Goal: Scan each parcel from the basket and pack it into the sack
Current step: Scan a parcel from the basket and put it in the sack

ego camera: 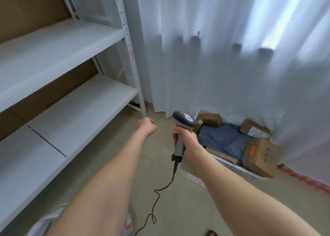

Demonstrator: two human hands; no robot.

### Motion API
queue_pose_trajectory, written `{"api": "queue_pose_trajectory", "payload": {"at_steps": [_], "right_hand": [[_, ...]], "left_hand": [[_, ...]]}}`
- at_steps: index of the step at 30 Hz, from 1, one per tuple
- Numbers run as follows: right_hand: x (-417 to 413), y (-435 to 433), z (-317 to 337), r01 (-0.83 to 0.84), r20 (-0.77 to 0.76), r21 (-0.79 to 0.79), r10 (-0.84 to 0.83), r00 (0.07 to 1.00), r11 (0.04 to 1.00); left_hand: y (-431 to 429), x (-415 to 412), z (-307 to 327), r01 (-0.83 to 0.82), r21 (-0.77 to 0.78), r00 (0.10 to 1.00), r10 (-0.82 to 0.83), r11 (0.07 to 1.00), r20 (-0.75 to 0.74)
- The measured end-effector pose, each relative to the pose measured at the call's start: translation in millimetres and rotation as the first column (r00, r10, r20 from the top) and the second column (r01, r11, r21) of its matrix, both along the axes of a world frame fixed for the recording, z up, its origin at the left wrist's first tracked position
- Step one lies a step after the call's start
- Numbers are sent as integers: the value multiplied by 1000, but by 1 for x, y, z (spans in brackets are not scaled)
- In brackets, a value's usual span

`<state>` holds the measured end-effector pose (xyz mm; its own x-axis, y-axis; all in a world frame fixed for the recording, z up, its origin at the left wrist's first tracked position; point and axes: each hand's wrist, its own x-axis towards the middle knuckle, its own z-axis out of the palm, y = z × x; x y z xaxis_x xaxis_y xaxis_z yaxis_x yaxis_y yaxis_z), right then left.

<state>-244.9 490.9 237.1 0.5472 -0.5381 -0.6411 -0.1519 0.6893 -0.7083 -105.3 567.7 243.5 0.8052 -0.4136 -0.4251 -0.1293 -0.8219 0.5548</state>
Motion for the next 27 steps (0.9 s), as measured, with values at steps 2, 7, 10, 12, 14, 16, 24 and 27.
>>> {"api": "queue_pose_trajectory", "payload": {"at_steps": [2, 7, 10, 12, 14, 16, 24, 27], "right_hand": [[-13, -35, -1, 53, 22, 15, -53, 998, 998], [-46, -124, -10, 156, 64, 104, -163, 985, 982], [-66, -175, -19, 201, 30, 130, -207, 978, 971], [-78, -206, -27, 249, 10, 148, -253, 967, 957], [-87, -237, -36, 285, -19, 149, -285, 958, 947], [-94, -269, -48, 326, -39, 156, -324, 945, 932], [-124, -396, -121, 504, -213, 122, -473, 855, 855], [-147, -427, -157, 578, -295, 105, -530, 795, 809]], "left_hand": [[-41, -13, 3, 38, -2, 999, -38, 999, -4], [-143, -45, -3, 92, 14, 996, -92, 996, -3], [-199, -69, -15, 169, 20, 985, -169, 985, -33], [-234, -81, -24, 219, 38, 975, -217, 975, -52], [-269, -88, -34, 254, 51, 966, -251, 966, -67], [-305, -92, -46, 283, 56, 957, -278, 957, -82], [-457, -115, -117, 454, 32, 881, -443, 891, -168], [-497, -140, -154, 520, 54, 836, -495, 853, -235]]}}
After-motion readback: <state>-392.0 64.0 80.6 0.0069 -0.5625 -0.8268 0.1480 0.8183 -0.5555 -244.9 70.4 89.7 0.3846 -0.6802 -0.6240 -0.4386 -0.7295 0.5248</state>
